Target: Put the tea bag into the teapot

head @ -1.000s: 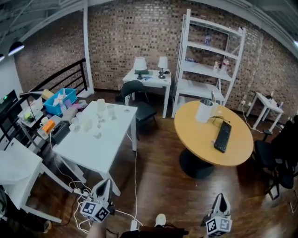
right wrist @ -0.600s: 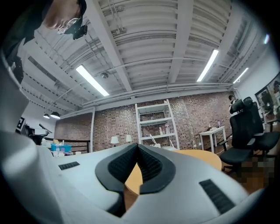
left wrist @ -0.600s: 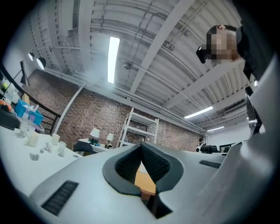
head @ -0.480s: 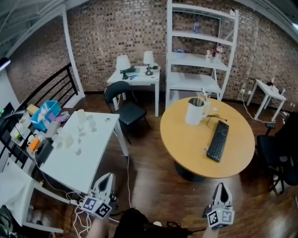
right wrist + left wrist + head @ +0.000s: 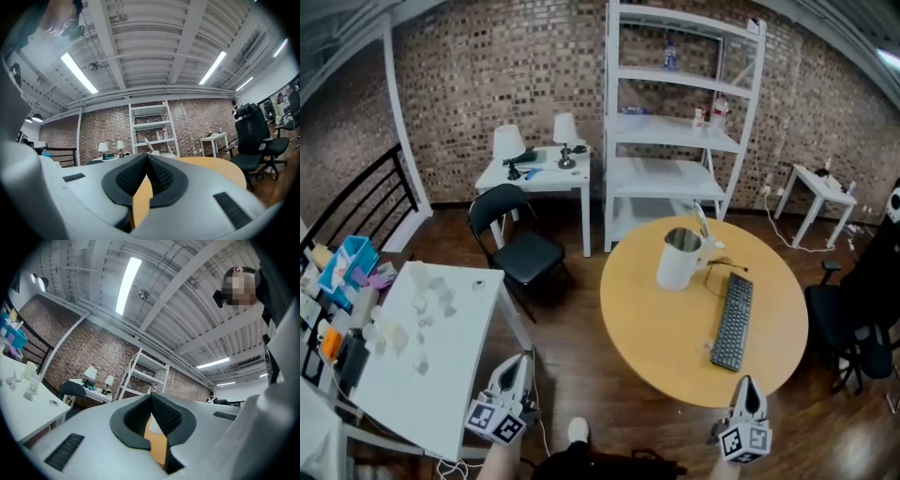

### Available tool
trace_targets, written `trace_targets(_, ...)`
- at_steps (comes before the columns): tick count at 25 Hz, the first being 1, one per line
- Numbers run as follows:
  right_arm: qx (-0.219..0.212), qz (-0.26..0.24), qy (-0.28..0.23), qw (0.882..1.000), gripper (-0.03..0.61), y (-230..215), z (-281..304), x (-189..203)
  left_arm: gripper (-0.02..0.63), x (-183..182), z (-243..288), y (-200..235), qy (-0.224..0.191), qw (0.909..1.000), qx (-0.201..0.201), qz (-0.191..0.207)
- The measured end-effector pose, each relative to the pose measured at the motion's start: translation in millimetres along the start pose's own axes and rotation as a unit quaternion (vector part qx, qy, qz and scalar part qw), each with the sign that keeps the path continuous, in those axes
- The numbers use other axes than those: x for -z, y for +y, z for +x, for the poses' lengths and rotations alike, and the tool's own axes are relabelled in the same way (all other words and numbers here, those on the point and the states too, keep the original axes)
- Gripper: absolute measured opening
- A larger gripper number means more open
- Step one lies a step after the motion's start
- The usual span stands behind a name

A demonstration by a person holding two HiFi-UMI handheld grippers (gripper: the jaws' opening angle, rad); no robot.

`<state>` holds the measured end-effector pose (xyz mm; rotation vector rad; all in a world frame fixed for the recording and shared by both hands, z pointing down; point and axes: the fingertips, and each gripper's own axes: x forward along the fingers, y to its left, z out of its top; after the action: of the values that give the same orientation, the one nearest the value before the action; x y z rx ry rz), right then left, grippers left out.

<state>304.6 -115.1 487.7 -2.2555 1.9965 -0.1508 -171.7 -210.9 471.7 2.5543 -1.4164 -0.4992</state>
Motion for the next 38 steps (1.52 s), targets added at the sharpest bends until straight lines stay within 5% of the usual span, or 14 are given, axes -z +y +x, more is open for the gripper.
trace_targets(10, 0.026, -0.017, -0.031, 0.999, 0.005, 58.8, 162.5, -24.2, -0.006, -19.2, 158.3, 120.9, 0.018, 0.9985, 0.043, 0.029)
trace_targets(16, 0.057, -0.016, -0.017, 0.998, 0.005, 36.3, 196.5, -18.0, -0.006, -12.6, 231.5, 119.2, 0.028, 0.9958, 0.078, 0.040)
trace_targets(30, 0.029, 0.004, -0.027, 0.999, 0.005, -31.1, 269.9, -28.7, -0.006, 6.6, 309.5, 75.7, 0.029, 0.9968, 0.066, 0.032)
trace_targets(38, 0.082, 0.032, -0.012, 0.996, 0.005, -53.2, 254.6, -12.1, -0.006, 28.8, 347.4, 72.6, 0.062, 0.9916, 0.111, 0.023)
